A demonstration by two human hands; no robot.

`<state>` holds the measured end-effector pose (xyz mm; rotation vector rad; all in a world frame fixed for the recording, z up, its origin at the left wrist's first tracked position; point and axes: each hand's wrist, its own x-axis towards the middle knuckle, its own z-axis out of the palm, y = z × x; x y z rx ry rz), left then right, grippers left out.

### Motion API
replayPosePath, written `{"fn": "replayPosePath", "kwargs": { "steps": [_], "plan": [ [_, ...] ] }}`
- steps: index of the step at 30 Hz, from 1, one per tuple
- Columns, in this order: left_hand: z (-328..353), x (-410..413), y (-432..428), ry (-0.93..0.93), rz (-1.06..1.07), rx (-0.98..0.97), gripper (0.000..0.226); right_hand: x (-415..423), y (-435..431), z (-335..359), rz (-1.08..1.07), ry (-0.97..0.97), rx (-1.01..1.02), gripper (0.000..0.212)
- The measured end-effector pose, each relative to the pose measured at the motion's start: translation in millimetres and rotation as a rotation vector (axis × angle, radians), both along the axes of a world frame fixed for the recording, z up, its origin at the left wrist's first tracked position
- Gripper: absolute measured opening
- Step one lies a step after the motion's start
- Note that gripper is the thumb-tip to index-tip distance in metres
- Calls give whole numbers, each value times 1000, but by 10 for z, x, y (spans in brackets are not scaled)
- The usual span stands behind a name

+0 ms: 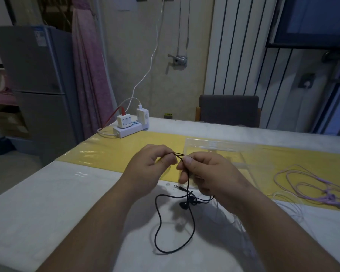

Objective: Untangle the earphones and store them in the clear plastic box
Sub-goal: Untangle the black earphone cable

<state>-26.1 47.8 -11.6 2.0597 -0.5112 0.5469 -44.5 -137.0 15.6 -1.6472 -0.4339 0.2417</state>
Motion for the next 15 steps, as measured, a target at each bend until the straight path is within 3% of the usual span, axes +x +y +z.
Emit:
{"fn": "replayPosePath", "kwargs": {
  "steps": [7, 13, 15],
  "plan": [
    [30, -9, 17, -67, 230, -286, 19, -38, 11, 12, -28, -9, -175, 20],
    [20, 10, 47, -77, 297, -315, 14, -34, 12, 27, -36, 17, -51, 18],
    [24, -11, 51, -89, 261, -294, 25, -23, 7, 20, -52, 16, -15, 18]
  ]
}}
